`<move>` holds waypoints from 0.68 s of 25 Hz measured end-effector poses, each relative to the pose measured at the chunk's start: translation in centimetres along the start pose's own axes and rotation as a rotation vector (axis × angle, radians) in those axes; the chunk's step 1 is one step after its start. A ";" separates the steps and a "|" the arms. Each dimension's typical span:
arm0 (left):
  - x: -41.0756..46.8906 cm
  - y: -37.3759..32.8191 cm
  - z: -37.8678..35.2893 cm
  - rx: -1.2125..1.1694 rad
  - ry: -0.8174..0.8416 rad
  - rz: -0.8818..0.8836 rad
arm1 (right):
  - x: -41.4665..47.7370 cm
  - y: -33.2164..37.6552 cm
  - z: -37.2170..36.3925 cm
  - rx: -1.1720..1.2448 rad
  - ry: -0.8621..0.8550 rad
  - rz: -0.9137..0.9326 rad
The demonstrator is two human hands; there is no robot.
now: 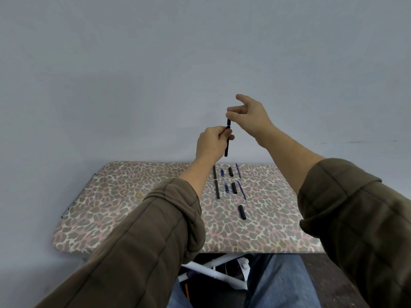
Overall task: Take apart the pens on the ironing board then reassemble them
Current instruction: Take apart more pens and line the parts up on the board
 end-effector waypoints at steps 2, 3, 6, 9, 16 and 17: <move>0.0 -0.2 0.0 0.005 0.004 -0.005 | 0.0 0.1 0.1 -0.012 -0.045 0.009; 0.1 -0.3 0.0 0.007 0.005 -0.010 | 0.0 0.1 0.3 -0.018 -0.070 0.010; 0.3 -0.5 0.1 0.017 0.006 -0.017 | 0.2 0.0 0.5 -0.022 -0.072 0.006; 0.3 -0.3 0.3 0.020 0.003 -0.012 | 0.3 0.1 0.0 0.006 -0.003 -0.001; 0.4 -0.4 -0.1 0.057 0.018 -0.031 | 0.2 0.0 0.5 -0.004 -0.086 -0.004; 0.3 -0.3 -0.1 0.055 0.017 -0.027 | 0.3 -0.1 0.3 -0.002 -0.050 -0.008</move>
Point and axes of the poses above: each hand's wrist, its own x-axis towards the middle knuckle, its own z-axis out of the back of the hand, y = z × x, the point moved 7 cm from there along x, towards the middle knuckle, and after that the axes turned 13 degrees about -z, right-handed, at the moved point
